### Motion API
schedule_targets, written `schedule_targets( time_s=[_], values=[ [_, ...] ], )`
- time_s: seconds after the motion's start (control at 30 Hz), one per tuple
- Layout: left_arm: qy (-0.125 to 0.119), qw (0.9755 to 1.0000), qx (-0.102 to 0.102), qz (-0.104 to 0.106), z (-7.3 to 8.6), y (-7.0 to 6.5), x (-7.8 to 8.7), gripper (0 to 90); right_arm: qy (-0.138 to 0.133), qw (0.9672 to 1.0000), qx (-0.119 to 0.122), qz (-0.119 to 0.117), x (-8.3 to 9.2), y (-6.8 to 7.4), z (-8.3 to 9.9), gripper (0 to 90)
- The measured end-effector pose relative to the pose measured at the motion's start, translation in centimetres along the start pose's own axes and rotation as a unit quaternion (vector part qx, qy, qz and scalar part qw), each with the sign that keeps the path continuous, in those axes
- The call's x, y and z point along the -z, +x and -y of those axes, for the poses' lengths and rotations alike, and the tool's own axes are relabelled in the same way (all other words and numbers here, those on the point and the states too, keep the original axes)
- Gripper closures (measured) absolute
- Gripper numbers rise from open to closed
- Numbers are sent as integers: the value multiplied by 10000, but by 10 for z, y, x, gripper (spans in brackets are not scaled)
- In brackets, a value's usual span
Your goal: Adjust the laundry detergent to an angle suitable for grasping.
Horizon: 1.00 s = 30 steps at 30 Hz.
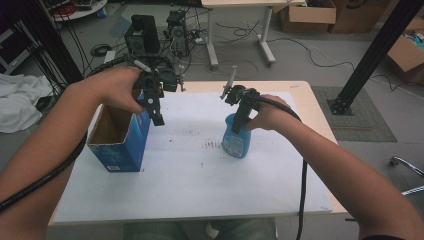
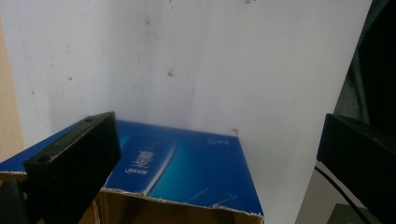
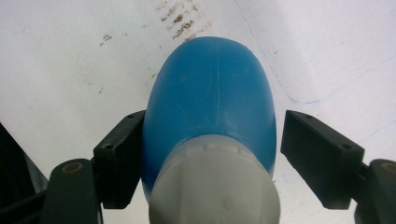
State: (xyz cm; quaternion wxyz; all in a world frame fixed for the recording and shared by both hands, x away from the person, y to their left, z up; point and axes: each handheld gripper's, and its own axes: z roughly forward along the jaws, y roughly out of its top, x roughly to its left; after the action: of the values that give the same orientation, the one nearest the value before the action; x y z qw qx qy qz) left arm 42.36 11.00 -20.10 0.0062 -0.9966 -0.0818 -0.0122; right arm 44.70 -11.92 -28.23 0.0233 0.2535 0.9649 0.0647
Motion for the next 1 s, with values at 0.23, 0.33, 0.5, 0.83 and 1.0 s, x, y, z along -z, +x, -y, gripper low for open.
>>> schedule_targets(
  time_s=[0.23,0.33,0.5,0.83,1.0],
  values=[
    [3,10000,11,19,1,0,-2,1,54,10000,60,-22,-1,3,0,196],
    [14,10000,15,17,2,0,-2,1,103,9999,113,8,1,3,0,169],
    [15,10000,28,-1,2,0,-1,1,37,9994,328,96,9,6,0,146],
    [29,10000,27,8,3,-1,0,1,-58,9987,471,161,17,6,1,116],
    [33,10000,15,10,2,-1,0,1,-148,9980,593,165,22,6,3,81]
  ],
)
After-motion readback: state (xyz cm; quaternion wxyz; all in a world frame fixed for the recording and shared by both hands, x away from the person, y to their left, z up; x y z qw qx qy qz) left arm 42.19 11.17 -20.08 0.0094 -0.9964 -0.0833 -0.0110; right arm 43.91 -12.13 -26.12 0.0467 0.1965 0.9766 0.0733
